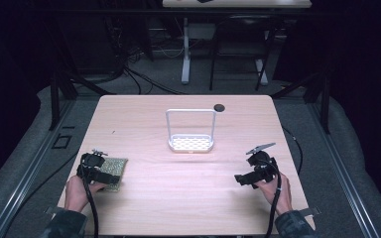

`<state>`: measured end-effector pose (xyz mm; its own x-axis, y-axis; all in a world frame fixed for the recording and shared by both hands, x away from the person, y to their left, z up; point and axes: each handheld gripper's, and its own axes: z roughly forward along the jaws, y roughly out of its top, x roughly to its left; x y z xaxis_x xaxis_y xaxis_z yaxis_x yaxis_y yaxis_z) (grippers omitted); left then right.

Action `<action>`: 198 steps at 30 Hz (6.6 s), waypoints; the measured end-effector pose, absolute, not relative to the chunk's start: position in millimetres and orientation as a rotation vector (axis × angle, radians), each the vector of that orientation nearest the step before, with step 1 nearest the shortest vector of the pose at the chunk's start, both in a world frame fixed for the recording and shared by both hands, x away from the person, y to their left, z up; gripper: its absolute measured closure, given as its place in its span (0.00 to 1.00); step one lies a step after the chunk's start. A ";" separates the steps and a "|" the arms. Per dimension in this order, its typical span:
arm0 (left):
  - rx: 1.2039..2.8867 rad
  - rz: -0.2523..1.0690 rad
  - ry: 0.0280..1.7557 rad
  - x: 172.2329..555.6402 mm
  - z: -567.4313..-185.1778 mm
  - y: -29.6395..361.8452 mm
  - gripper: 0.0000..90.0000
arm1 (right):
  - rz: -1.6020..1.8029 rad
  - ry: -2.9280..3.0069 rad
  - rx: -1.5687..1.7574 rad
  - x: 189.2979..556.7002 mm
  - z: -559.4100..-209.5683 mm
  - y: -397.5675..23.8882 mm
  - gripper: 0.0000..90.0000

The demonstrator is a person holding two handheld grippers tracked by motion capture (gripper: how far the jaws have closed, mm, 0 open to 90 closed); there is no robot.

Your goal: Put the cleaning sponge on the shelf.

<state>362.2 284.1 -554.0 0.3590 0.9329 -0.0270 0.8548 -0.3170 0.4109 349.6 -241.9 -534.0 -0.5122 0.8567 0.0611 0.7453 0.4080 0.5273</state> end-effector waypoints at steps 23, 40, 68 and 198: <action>2.276 0.311 1.577 359.5 -555.5 281.0 0.25 | 0.744 2.456 1.392 349.2 -535.3 -239.7 0.03; 2.315 0.334 1.505 356.8 -552.5 274.3 0.41 | 0.742 2.466 1.387 349.6 -535.8 -239.5 0.05; 2.340 0.388 1.337 346.5 -535.2 259.9 0.54 | 0.725 2.473 1.381 349.3 -535.1 -241.4 0.07; 2.308 0.557 0.988 444.5 -521.1 31.6 0.55 | 0.739 2.481 1.375 348.5 -535.2 -240.3 0.08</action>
<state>444.5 31.6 -521.1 0.6418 0.7519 0.1509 0.5181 -0.5701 0.6376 348.5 -240.3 -535.2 -0.5429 0.8378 0.0576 0.7328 0.4390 0.5199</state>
